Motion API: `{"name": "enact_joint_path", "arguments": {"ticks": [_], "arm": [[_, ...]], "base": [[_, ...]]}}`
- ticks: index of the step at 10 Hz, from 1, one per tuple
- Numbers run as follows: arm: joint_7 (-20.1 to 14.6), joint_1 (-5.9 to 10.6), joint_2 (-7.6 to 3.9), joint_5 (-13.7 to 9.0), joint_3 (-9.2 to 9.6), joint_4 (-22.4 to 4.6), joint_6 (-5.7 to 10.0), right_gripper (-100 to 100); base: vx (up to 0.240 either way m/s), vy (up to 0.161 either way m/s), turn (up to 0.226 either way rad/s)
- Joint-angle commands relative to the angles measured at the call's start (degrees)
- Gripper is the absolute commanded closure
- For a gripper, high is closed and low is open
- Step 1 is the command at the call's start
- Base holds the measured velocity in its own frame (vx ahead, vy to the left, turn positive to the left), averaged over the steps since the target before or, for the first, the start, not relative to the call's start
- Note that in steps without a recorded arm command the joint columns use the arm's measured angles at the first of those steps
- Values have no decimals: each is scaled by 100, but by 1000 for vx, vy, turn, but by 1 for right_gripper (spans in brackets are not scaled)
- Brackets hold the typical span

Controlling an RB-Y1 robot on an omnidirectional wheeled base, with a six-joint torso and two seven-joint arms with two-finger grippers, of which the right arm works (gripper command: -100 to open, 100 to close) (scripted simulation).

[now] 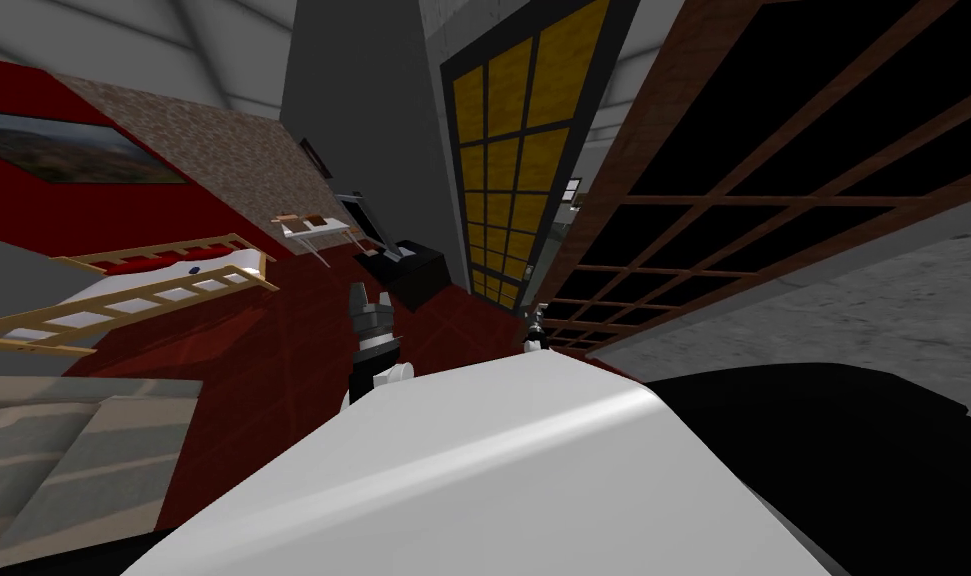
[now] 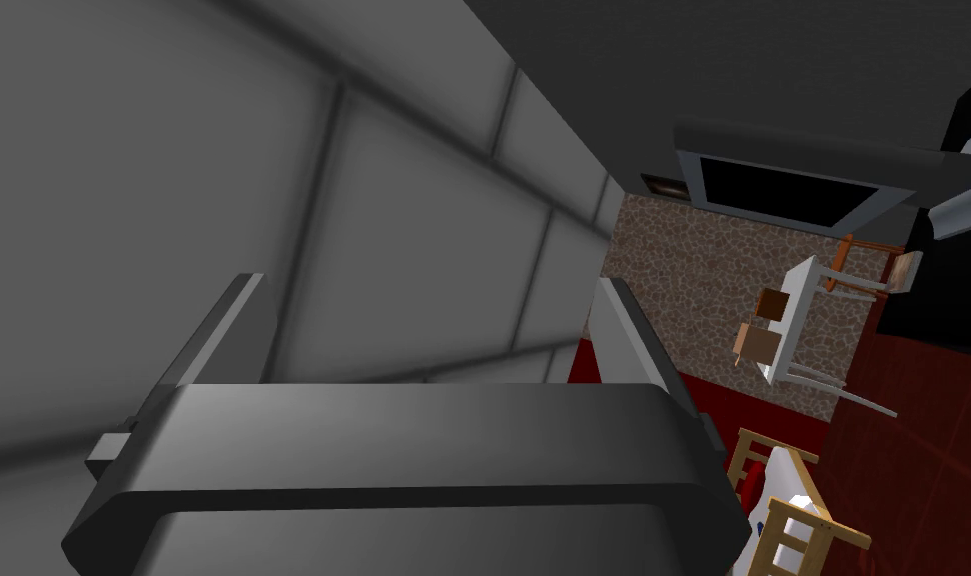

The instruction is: Pull the door open

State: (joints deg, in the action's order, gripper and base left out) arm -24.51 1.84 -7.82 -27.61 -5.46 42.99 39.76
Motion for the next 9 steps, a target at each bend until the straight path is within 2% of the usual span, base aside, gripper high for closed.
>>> {"name": "enact_joint_path", "arguments": {"ticks": [1,3,7,8,9], "arm": [[-220,-34,-70,-66,-69,24,53,-100],[-588,-45,-40,-185,-31,25,163,-100],[-1134,-56,-9,-308,8,26,276,-100],[-1175,-56,-9,-308,8,26,276,-100],[-1389,-61,7,-370,28,27,332,-100]], "base": [[-68,-42,76],[-66,-34,123],[-56,-28,76],[-50,-26,63],[-49,-15,98]]}}
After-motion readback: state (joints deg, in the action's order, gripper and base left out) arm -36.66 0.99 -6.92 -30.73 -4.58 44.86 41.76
